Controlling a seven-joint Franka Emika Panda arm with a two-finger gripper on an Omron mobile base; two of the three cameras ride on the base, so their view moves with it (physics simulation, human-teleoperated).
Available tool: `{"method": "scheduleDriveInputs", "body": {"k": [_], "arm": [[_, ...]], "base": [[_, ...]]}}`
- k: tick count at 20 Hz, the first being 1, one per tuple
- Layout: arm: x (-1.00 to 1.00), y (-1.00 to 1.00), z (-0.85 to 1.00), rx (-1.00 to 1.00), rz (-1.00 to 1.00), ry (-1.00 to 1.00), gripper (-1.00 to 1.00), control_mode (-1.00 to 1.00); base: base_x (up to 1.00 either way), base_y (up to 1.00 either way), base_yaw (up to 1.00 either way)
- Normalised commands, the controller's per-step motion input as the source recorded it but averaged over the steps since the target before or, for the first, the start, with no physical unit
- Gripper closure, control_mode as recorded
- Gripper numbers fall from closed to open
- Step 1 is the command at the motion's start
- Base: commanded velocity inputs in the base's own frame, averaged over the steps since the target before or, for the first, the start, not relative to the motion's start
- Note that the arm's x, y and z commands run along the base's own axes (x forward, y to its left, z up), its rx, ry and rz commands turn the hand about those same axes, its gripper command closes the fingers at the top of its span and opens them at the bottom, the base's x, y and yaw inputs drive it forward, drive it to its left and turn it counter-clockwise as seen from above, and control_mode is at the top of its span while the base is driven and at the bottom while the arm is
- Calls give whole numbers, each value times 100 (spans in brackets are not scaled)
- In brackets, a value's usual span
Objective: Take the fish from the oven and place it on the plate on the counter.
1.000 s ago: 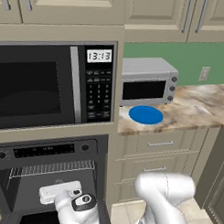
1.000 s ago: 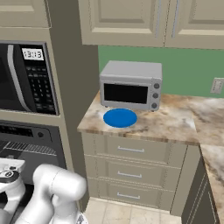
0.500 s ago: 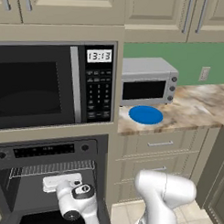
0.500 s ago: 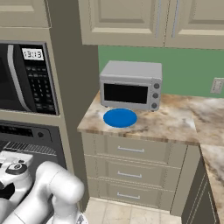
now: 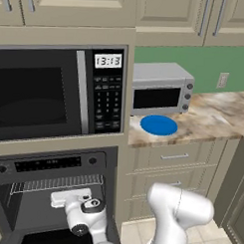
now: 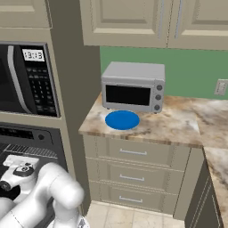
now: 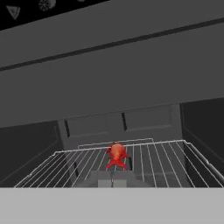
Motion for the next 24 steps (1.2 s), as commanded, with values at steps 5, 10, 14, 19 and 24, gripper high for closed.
{"method": "scheduleDriveInputs", "body": {"k": [5, 10, 14, 19, 24], "arm": [[35, 0, -32, 0, -1, -12, 100, -100], [7, 0, -72, 3, -2, -9, 100, -100], [3, 0, -100, 1, -4, -6, 100, -100], [29, 5, -97, 1, -4, -14, 100, -100], [-18, 6, -100, 0, -4, -13, 100, -100]], "base": [[0, 0, 0], [0, 0, 0], [0, 0, 0], [0, 0, 0], [0, 0, 0]]}}
